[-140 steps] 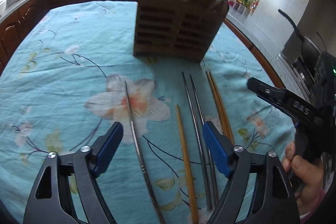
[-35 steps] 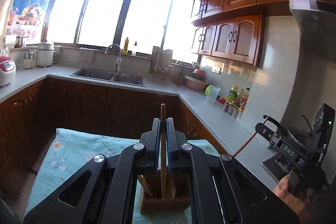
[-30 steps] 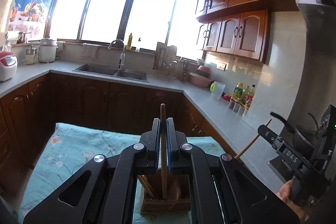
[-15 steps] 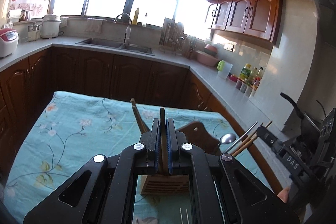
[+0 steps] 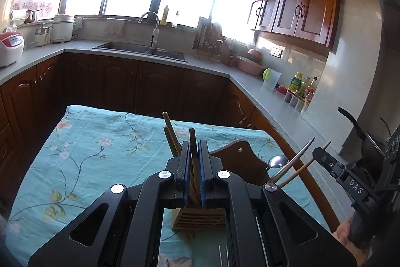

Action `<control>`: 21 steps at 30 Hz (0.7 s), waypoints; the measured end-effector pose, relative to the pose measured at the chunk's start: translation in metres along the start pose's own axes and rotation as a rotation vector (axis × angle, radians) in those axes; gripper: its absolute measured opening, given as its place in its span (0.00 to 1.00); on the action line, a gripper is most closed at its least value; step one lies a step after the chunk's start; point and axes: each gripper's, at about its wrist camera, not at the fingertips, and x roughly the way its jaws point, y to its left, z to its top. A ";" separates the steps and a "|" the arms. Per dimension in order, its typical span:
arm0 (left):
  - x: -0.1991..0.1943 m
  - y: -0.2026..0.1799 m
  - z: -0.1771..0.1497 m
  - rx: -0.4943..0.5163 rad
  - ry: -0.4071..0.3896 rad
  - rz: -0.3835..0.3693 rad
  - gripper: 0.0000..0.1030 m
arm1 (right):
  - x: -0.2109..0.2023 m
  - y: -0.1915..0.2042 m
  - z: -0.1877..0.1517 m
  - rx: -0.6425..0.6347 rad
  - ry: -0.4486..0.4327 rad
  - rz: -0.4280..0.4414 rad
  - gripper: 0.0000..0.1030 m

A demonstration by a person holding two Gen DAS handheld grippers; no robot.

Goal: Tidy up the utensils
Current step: 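Lower the wooden chopsticks into the holder and open both grippers, then move both open grippers back down to the metal chopsticks on the cloth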

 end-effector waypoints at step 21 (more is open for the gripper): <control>-0.069 0.029 -0.035 -0.093 -0.019 0.043 0.78 | -0.074 0.001 -0.007 0.034 -0.089 0.075 0.92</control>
